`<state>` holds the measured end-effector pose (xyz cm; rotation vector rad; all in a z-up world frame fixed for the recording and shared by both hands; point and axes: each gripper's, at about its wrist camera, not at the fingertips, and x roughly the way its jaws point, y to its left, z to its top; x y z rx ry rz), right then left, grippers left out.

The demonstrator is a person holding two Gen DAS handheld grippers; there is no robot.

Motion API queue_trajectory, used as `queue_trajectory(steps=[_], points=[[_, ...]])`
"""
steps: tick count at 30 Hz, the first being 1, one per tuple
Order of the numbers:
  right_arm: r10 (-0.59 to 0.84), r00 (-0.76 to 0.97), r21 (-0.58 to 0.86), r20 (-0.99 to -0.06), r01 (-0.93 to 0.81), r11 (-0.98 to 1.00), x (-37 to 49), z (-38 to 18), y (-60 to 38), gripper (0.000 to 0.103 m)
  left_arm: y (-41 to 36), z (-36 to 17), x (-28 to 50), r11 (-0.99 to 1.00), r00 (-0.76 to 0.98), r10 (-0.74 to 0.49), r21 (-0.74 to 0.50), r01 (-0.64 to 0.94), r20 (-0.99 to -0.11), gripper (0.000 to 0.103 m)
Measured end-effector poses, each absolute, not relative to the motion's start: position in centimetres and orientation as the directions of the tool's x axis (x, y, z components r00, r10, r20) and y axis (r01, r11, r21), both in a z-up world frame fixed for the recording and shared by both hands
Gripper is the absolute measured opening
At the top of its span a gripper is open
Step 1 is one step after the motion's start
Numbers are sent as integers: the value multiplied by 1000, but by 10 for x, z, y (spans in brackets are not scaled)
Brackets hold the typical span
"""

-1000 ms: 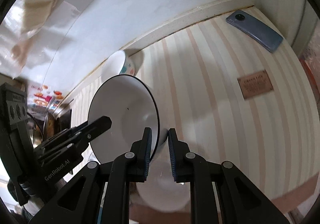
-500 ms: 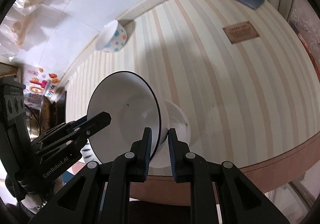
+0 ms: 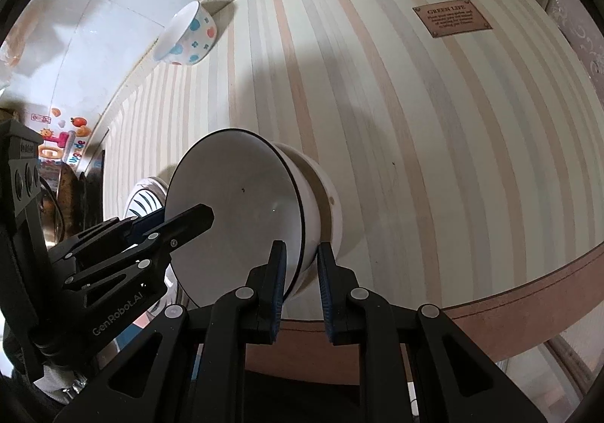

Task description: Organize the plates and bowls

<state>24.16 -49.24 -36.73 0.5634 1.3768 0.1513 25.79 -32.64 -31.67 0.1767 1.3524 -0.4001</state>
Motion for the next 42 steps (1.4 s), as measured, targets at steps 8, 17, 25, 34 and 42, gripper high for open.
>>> queue_trajectory(steps=[8,17,25,34,42], points=[[394,174,423,-903,194,885,255,-365,-487,19,-328,-322,260,923,166,-169,-97,373,-972,19],[403,55,406,-914,189,894,270,-363,-491,23,-324,-324,262,922,146,-188,-124,368,-971,19],[476,132,493,-869,169,853,321,-315,-511,30,-274,-274,313,945,215,-272,-218,245,-938,26],[570,266,610,-777,92,787,510,-330,-461,51,-195,-291,484,973,328,-203,-226,-34,-923,26],[595,211,620,-776,78,781,585,-383,-422,33,-184,-337,530,957,288,-241,-276,-88,-927,25]])
